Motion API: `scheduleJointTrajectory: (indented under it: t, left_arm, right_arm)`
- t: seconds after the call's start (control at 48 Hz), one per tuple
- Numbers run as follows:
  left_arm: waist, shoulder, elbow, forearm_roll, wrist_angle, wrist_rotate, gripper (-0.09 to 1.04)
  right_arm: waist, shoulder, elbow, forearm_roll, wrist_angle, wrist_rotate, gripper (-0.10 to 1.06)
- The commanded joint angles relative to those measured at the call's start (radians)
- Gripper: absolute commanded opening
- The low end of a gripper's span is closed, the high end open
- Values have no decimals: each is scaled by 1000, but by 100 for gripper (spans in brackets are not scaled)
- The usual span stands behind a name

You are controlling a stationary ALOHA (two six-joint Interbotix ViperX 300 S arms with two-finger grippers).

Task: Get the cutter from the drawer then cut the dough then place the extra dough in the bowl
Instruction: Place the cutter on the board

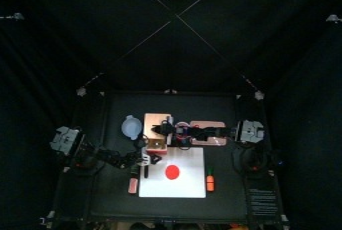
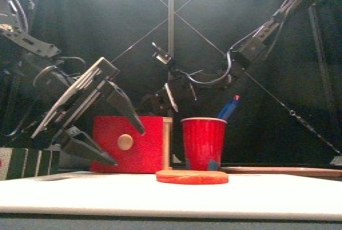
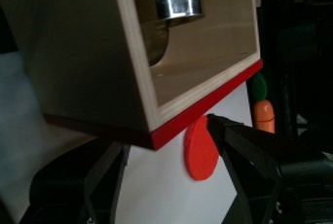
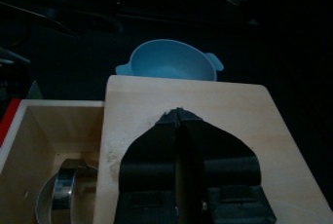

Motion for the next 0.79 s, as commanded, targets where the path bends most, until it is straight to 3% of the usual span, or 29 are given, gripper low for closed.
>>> scheduleJointTrajectory:
  t: [0.021,0.188,0.292,0.375,0.479,0.604,0.792]
  left_arm:
    - [-8,-86,25,18,0,2,95]
    - [-9,-298,147,91,14,5,95]
    - [8,-459,190,305,-78,55,94]
    - [89,-531,216,488,-155,147,94]
    - [201,-546,236,629,-196,276,94]
    - [314,-548,235,657,-219,353,94]
    - [333,-549,252,805,-224,419,94]
  right_arm:
    - [0,-17,-5,-2,2,0,2]
    - [0,-17,-11,5,3,3,2]
    - [2,-25,-14,12,20,9,2]
    - [8,-43,-20,23,37,12,2]
    - [31,-78,-21,41,61,12,2]
    - [77,-138,-20,71,133,20,3]
    - [153,-224,-21,158,357,20,16]
